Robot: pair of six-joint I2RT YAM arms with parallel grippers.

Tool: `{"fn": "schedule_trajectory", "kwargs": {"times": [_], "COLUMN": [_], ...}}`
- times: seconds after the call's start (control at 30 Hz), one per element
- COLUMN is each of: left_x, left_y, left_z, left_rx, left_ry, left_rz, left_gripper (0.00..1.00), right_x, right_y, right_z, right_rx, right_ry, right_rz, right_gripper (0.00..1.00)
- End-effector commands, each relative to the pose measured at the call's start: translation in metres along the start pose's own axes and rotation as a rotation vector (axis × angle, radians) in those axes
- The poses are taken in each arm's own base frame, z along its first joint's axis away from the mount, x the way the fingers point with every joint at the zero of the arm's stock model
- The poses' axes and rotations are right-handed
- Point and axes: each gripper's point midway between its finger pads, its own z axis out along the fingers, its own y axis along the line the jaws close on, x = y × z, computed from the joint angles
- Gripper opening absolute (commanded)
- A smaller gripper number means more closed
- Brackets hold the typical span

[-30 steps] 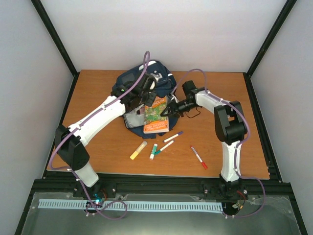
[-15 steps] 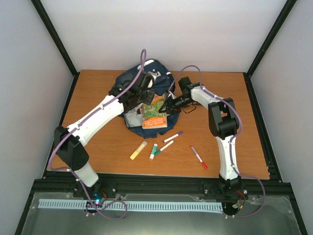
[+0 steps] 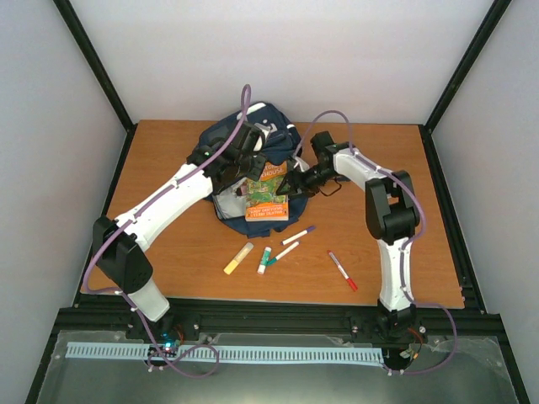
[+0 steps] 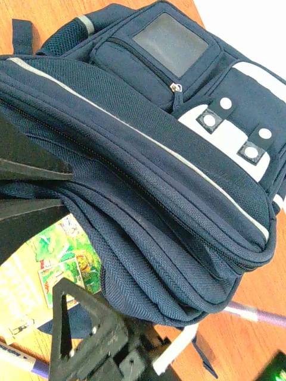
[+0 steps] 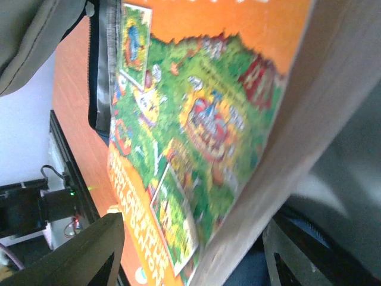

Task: Pack the student bag
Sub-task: Place the book in the student bag.

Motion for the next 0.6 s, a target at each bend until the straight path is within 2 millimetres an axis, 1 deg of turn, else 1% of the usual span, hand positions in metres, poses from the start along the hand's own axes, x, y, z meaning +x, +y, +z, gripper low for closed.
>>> {"fn": "schedule_trajectory", "kwargs": {"times": [0.0,0.13,0.23,0.3,0.43,0.57], "left_x": [-0.036,-0.036,-0.036,-0.036,-0.037,-0.036], "left_y": [0.008,0.009,0.009,0.009,0.009,0.008], "left_z": [-0.031,-0.031,-0.031,-0.031,-0.032,-0.032], "left_rx": [0.005,0.003,0.004,0.004,0.007,0.010], "left_ry": [-0.140,-0.138,-0.139,-0.140,-0.142,-0.141], "left_rz": [-0.064,-0.065,-0.067,-0.067,-0.068,-0.069], "left_gripper": [0.01,0.01,0.01,0.01,0.01,0.01], "right_x": [-0.002,0.010,0.020,0.028,0.050,0.066], "right_y": [0.022,0.026,0.028,0.029,0.023,0.022], "right_z": [-0.032,-0.041,-0.048,-0.049,-0.043,-0.035], "right_rx": [0.080,0.130,0.199,0.255,0.408,0.493], "right_ry": [-0.073,-0.090,-0.107,-0.113,-0.092,-0.067], "right_rz": [-0.128,-0.183,-0.279,-0.367,-0.575,-0.730], "right_gripper": [0.65,0.66,0.66,0.66,0.66,0.68]}}
